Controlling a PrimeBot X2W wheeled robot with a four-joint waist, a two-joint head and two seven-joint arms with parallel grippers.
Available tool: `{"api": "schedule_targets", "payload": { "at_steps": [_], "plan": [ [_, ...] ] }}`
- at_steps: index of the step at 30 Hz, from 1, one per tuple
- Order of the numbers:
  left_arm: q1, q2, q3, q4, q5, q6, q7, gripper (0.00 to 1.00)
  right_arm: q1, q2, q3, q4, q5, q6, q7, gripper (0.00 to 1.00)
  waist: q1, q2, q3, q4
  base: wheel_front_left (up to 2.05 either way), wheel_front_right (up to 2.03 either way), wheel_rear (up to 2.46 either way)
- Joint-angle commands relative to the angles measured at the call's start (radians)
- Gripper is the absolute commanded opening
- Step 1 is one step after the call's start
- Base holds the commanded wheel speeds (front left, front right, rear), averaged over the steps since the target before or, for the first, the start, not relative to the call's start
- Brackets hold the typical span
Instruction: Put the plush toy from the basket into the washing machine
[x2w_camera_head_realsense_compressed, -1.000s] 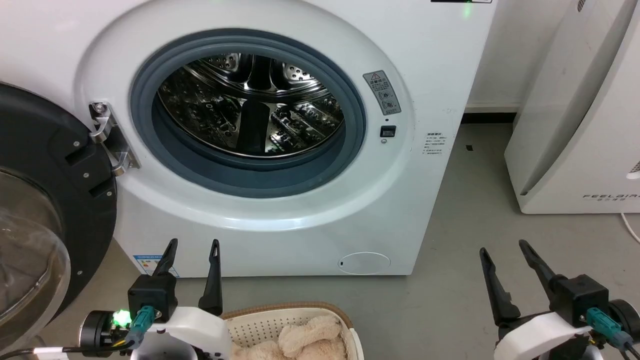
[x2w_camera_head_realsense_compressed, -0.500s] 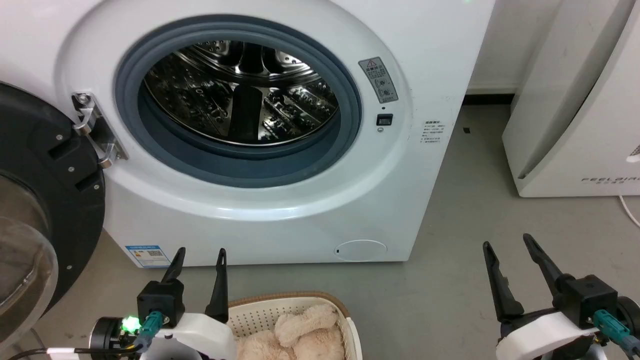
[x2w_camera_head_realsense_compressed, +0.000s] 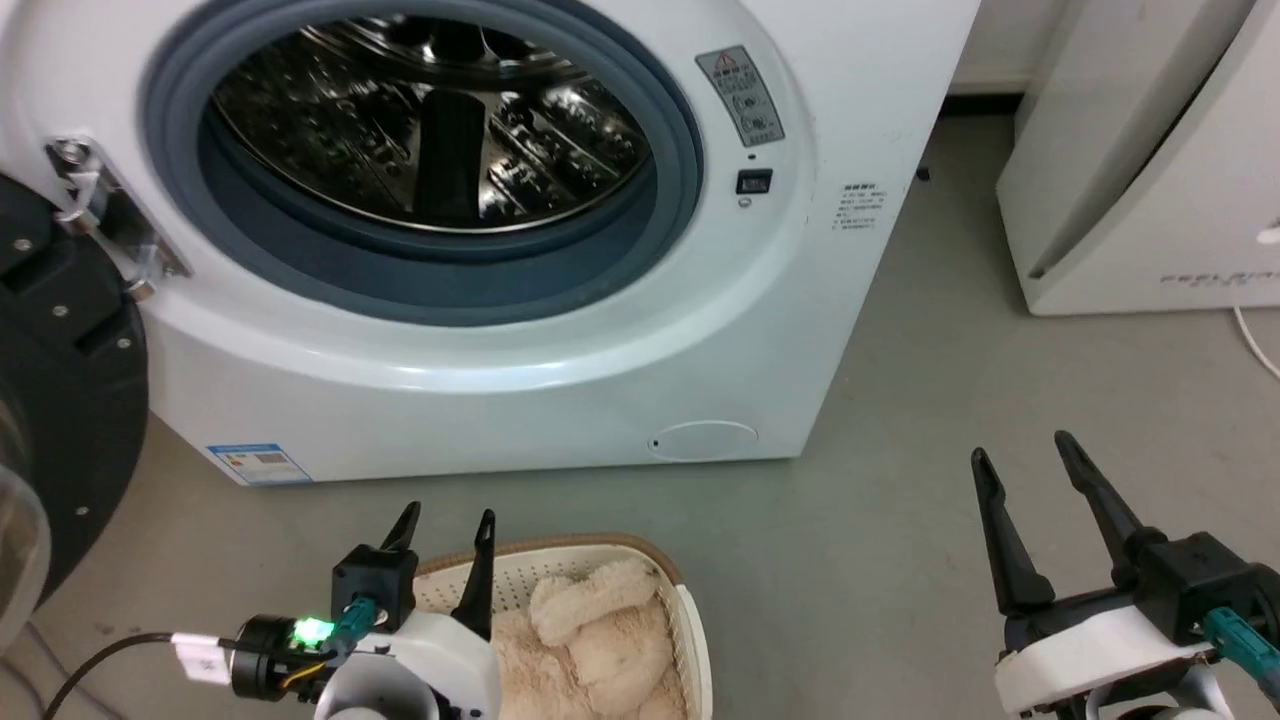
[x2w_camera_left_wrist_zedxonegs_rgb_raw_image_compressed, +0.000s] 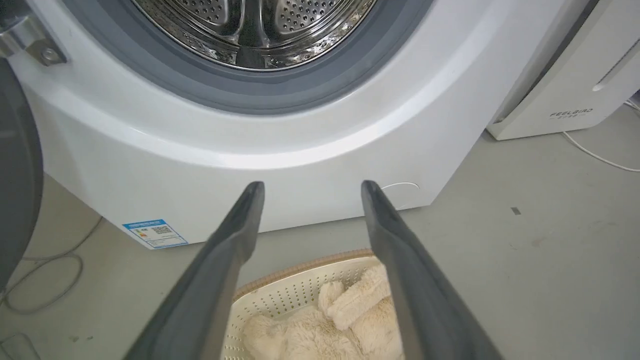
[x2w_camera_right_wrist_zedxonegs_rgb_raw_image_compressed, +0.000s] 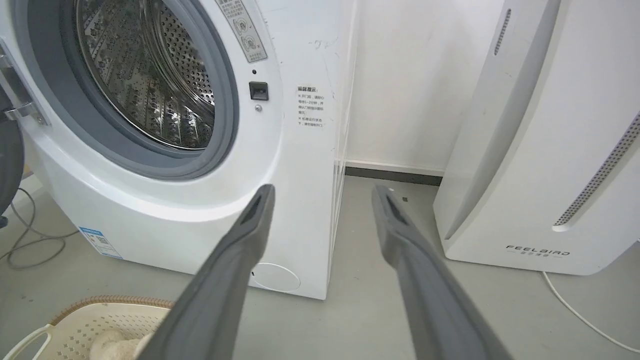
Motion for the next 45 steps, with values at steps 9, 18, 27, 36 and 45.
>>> {"api": "schedule_targets", "payload": {
  "at_steps": [9, 18, 27, 36, 45],
  "plan": [
    [-0.088, 0.021, -0.024, 0.132, -0.017, -0.022, -0.025, 1.0, -0.038, 0.0, -0.001, -0.026, 0.01, -0.001, -0.025, 1.0, -0.0001, 0.0, 0.081, -0.036, 0.0, 0.0, 0.0],
    [-0.172, 0.046, -0.064, 0.286, -0.023, -0.037, -0.043, 1.0, -0.065, 0.0, -0.007, -0.047, 0.015, -0.001, -0.044, 1.0, -0.0001, 0.0, 0.161, -0.067, 0.0, 0.0, 0.0],
    [-0.279, 0.084, -0.118, 0.452, -0.011, -0.048, -0.03, 1.0, -0.09, 0.0, -0.016, -0.065, 0.041, -0.001, -0.063, 1.0, -0.0001, 0.0, 0.253, -0.101, 0.0, 0.0, 0.0],
    [-0.372, 0.112, -0.208, 0.588, -0.009, -0.059, 0.015, 1.0, -0.115, 0.0, -0.023, -0.078, 0.06, -0.001, -0.081, 1.0, -0.0001, 0.0, 0.342, -0.133, 0.0, 0.0, 0.0],
    [-0.463, 0.16, -0.279, 0.694, -0.025, -0.069, 0.037, 1.0, -0.142, 0.0, -0.023, -0.092, 0.082, -0.001, -0.1, 1.0, -0.0001, 0.0, 0.431, -0.167, 0.0, 0.0, 0.0]
  ]
}}
